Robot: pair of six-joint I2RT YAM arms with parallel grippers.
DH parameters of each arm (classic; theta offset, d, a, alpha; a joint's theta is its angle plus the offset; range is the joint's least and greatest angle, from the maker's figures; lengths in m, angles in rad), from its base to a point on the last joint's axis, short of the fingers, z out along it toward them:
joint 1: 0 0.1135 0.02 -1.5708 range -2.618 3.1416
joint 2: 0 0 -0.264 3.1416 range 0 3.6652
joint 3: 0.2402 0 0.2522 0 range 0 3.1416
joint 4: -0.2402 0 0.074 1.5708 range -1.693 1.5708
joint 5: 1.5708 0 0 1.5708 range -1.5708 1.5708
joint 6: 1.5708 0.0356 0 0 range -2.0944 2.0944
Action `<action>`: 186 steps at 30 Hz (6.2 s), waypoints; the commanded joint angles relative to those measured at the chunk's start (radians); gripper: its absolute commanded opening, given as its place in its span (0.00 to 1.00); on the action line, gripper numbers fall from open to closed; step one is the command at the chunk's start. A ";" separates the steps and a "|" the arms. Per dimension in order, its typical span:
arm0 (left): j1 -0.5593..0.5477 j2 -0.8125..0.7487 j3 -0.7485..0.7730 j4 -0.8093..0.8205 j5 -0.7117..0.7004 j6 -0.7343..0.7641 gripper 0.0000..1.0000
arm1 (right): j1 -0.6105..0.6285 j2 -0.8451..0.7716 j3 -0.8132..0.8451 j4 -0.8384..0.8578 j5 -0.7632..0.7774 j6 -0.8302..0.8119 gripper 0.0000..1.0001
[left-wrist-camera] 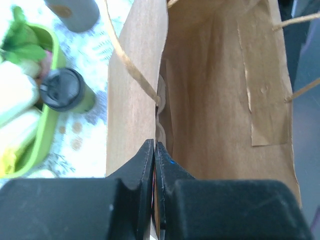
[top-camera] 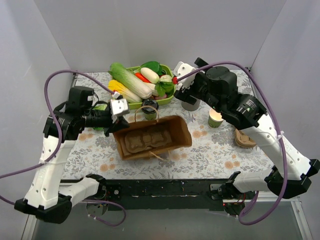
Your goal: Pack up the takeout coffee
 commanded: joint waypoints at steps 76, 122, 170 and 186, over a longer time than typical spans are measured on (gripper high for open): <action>0.235 -0.116 -0.135 -0.133 -0.297 0.090 0.00 | -0.356 0.352 0.125 -0.322 -0.790 0.171 0.80; 0.235 -0.052 -0.075 -0.003 -0.439 -0.252 0.20 | -0.080 0.754 0.399 -0.215 -0.765 0.304 0.70; 0.235 -0.039 -0.123 0.025 -0.407 -0.327 0.52 | -0.094 1.004 0.478 -0.143 -0.381 0.548 0.87; 0.235 -0.033 -0.153 0.058 -0.335 -0.293 0.53 | -0.158 0.798 0.300 -0.253 -0.609 0.303 0.66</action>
